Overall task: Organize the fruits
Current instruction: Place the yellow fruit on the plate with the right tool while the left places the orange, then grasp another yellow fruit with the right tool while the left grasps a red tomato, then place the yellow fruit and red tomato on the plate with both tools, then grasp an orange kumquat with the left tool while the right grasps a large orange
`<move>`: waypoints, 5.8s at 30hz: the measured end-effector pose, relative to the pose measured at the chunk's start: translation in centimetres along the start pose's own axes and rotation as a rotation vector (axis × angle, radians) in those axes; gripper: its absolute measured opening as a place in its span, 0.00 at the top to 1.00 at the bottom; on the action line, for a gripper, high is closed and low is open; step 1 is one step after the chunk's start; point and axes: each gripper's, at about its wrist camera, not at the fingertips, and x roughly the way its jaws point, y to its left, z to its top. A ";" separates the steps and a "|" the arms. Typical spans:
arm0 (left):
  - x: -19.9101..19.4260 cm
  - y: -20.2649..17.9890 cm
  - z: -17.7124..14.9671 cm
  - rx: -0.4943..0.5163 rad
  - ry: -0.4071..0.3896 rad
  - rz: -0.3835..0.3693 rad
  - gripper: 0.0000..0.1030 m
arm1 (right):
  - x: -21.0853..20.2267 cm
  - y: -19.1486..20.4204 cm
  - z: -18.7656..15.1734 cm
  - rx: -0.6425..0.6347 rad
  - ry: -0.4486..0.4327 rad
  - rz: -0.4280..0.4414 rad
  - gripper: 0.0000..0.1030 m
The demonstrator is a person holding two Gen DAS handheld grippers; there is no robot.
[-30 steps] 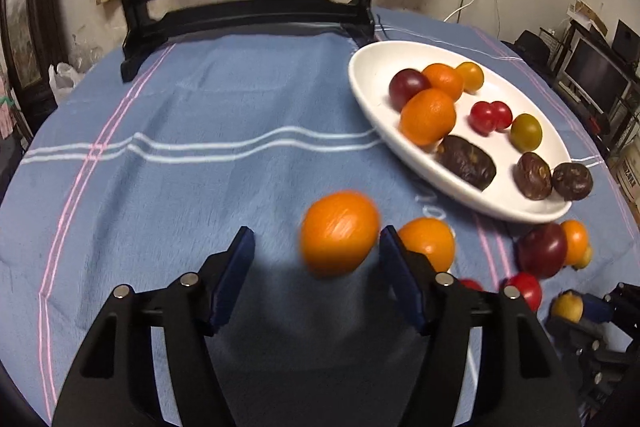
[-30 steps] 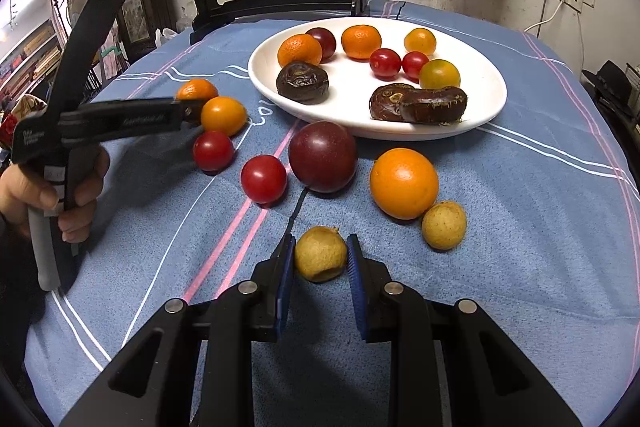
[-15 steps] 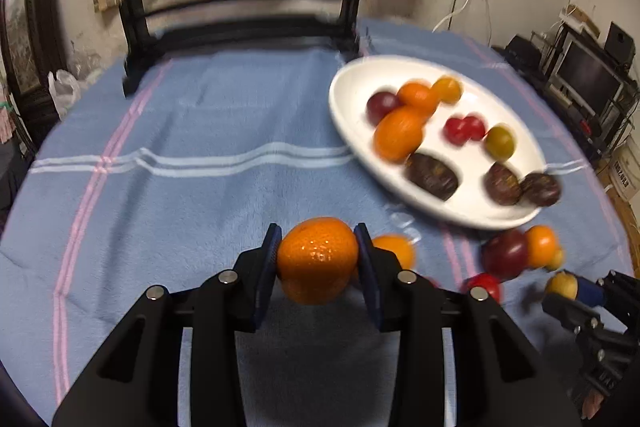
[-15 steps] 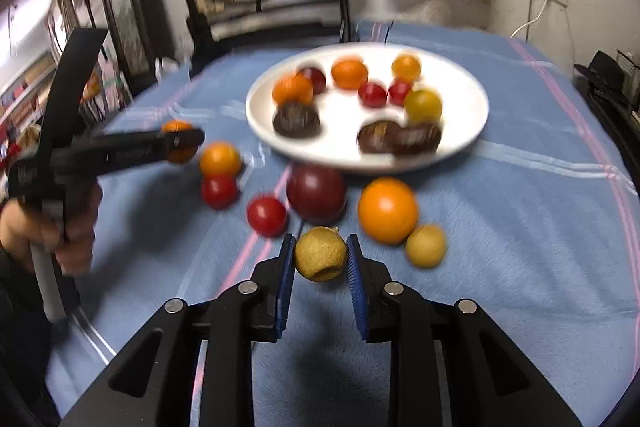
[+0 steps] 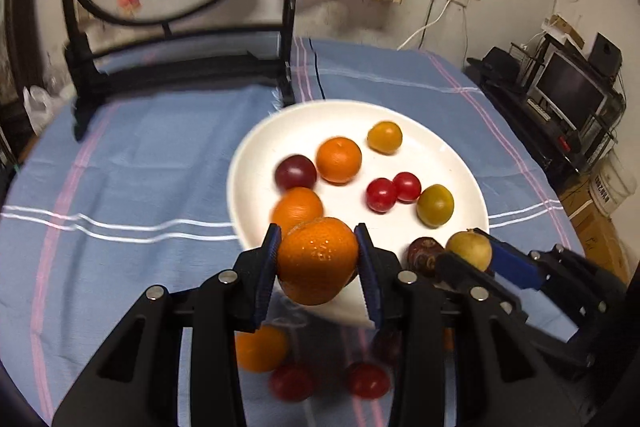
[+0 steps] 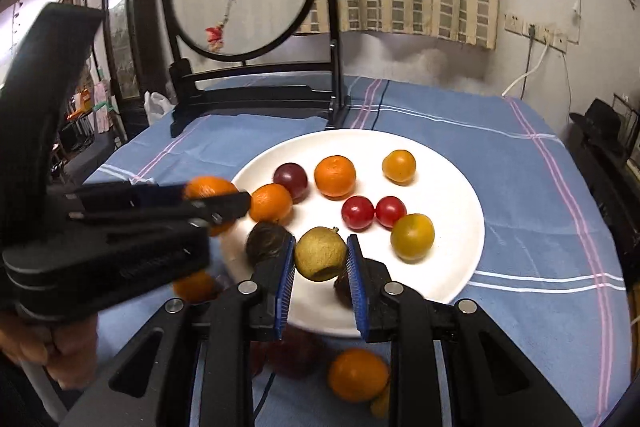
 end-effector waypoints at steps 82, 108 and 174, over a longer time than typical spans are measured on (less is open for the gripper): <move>0.3 0.6 -10.3 0.095 0.111 0.073 0.72 | -3.4 -1.4 -9.2 0.011 0.142 -0.023 0.75; -2.4 0.1 -0.1 0.047 -0.035 0.059 0.73 | -2.5 -1.1 0.0 0.018 -0.065 -0.023 0.75; 1.9 2.5 -8.2 0.074 0.080 0.085 0.63 | -2.8 -3.2 -5.8 0.091 0.001 -0.088 0.27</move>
